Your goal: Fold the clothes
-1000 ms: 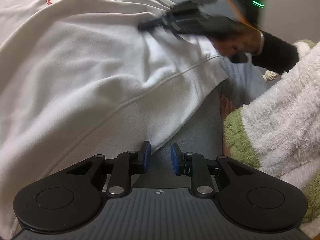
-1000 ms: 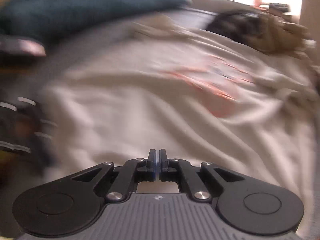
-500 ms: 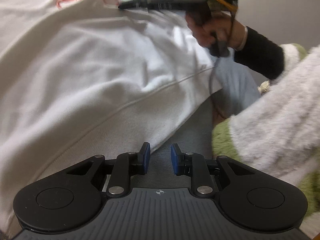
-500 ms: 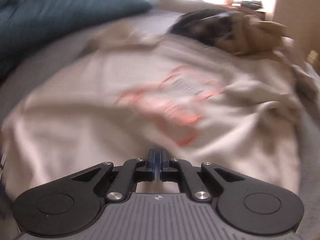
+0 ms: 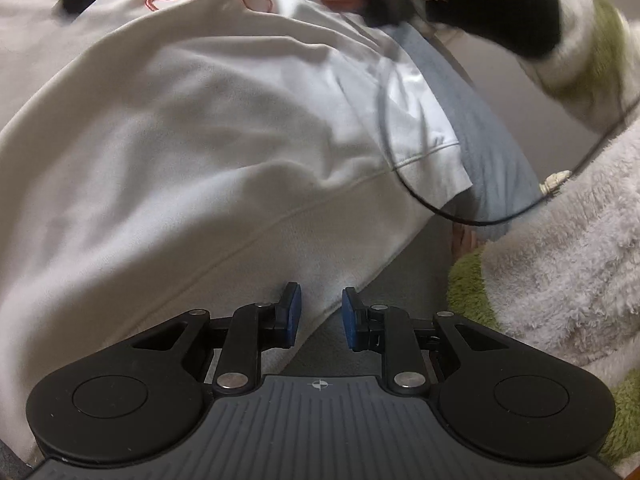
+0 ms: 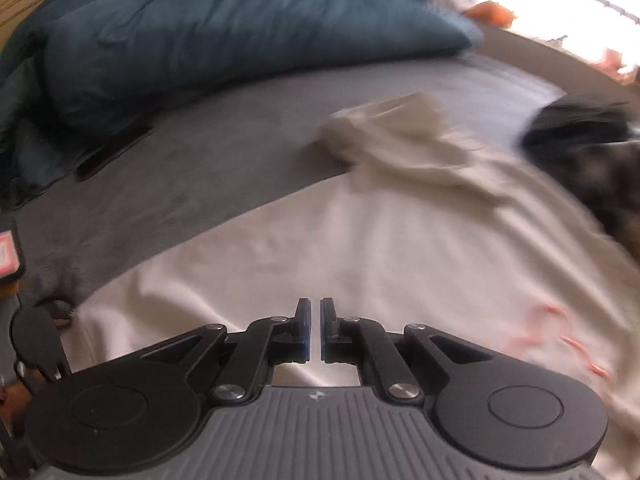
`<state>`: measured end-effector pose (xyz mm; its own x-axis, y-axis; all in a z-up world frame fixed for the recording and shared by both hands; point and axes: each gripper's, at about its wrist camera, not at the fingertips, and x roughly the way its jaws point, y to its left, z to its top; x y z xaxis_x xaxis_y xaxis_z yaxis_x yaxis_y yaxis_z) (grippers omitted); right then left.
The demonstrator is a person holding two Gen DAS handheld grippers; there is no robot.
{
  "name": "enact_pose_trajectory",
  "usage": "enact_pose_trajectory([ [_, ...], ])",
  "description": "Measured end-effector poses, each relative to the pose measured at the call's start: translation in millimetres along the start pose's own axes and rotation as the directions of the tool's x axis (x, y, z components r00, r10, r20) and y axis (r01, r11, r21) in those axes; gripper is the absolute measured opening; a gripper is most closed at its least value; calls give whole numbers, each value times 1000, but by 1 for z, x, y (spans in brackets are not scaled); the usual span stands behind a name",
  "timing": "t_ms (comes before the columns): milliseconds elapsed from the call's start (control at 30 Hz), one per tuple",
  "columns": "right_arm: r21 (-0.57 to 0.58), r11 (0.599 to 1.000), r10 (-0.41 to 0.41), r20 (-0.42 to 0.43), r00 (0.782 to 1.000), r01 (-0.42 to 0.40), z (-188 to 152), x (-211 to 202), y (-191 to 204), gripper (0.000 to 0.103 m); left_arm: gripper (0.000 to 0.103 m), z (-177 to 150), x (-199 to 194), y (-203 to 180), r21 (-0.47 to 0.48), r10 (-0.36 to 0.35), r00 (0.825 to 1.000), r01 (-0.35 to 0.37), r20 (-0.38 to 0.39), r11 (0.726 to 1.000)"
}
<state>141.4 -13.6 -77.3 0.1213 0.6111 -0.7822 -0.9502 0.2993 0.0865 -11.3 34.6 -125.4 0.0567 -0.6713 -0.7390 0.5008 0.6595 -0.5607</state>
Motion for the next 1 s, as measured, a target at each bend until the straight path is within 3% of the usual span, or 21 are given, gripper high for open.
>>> enact_pose_trajectory([
  [100,-22,998,-53,-67,996,52,25,55,1,0,22,-1,2,7,-29,-19,1000,19,2,999],
  [233,73,984,-162,-18,987,163,75,84,-9,0,21,-3,2,12,-36,-47,999,48,2,998],
  [300,121,979,-162,-4,987,161,90,82,-18,0,22,-4,2,14,-35,-63,998,63,-1,997],
  [333,130,983,-135,7,991,133,94,75,-21,0,22,-5,2,15,-32,-72,997,72,-4,997],
  [400,113,992,55,-5,998,-54,92,53,-20,1,22,-7,2,18,-27,-91,996,91,-10,996],
  [467,66,968,247,-73,966,-243,84,42,-10,1,22,-8,1,21,-22,-109,994,109,-16,994],
  [533,-45,953,286,-189,939,-300,69,49,15,1,22,-10,1,23,-17,-128,992,128,-22,992],
  [633,-133,948,250,-248,936,-288,55,82,40,0,22,-11,2,22,20,-132,991,132,-30,991],
  [700,-59,958,267,-178,947,-281,66,97,37,0,22,-12,3,22,29,-137,990,138,-29,990],
  [767,11,984,179,-73,981,-179,81,101,30,0,22,-12,4,23,28,-146,989,147,-24,989],
  [833,-2,996,94,-6,996,-94,92,93,29,1,22,-14,4,26,10,-159,987,159,-17,987],
  [867,-20,989,147,-25,989,-148,95,86,29,1,22,-14,4,26,9,-161,987,161,-14,987],
  [933,-55,949,302,-118,946,-310,89,78,36,1,22,-14,3,26,10,-162,987,162,-12,987],
  [1000,-122,902,379,-230,896,-413,74,81,56,2,22,-17,-1,27,14,-164,986,164,-13,986],
])
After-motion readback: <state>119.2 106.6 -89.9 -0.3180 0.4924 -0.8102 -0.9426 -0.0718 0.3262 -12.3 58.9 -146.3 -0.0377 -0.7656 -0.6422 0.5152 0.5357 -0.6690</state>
